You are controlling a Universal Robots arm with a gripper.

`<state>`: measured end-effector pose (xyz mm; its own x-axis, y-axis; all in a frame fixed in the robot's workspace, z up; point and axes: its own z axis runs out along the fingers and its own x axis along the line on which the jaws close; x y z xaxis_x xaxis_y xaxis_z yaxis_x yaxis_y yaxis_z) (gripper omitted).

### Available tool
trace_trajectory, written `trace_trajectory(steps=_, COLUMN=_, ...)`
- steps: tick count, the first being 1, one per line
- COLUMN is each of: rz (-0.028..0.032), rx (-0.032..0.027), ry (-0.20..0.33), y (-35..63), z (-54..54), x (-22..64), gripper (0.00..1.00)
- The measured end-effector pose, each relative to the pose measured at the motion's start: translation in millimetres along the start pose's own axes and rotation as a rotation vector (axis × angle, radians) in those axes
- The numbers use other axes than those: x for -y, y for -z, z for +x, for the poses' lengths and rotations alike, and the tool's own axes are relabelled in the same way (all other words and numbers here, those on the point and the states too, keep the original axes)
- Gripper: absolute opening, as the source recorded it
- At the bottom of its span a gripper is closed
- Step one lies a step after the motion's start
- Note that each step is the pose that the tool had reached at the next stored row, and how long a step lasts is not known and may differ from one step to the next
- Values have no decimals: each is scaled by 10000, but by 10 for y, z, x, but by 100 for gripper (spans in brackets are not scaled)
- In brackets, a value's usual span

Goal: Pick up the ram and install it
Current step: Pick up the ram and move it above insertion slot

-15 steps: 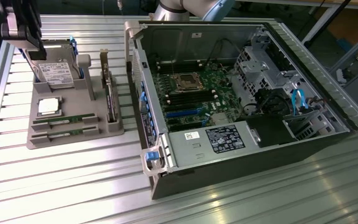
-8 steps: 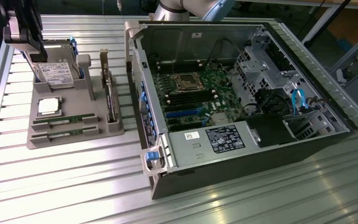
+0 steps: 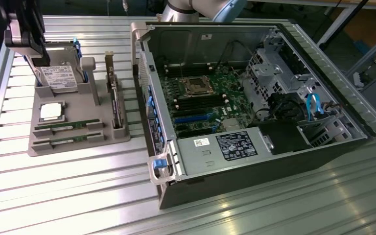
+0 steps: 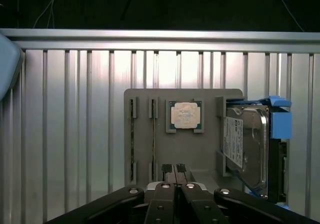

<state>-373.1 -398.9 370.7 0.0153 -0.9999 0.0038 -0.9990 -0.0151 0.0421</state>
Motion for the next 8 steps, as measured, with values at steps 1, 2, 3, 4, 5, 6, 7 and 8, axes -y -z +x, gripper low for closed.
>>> trace_trajectory(steps=1, rz=0, rx=0, ry=0, y=-17, z=0, x=-3, gripper=10)
trace_trajectory(steps=2, rz=0, rx=0, ry=0, y=-24, z=0, x=-4, gripper=10)
trace_trajectory(steps=3, rz=0, rx=0, ry=0, y=-32, z=0, x=-6, gripper=10)
trace_trajectory(steps=4, rz=0, rx=0, ry=0, y=-39, z=0, x=-7, gripper=10)
trace_trajectory(steps=5, rz=0, rx=0, ry=0, y=-47, z=0, x=-8, gripper=10)
trace_trajectory(steps=6, rz=1, rx=0, ry=0, y=-59, z=0, x=-9, gripper=10)
trace_trajectory(steps=7, rz=0, rx=0, ry=0, y=-68, z=0, x=-10, gripper=10)
trace_trajectory(steps=8, rz=-1, rx=-1, ry=0, y=-88, z=-1, x=-12, gripper=10)
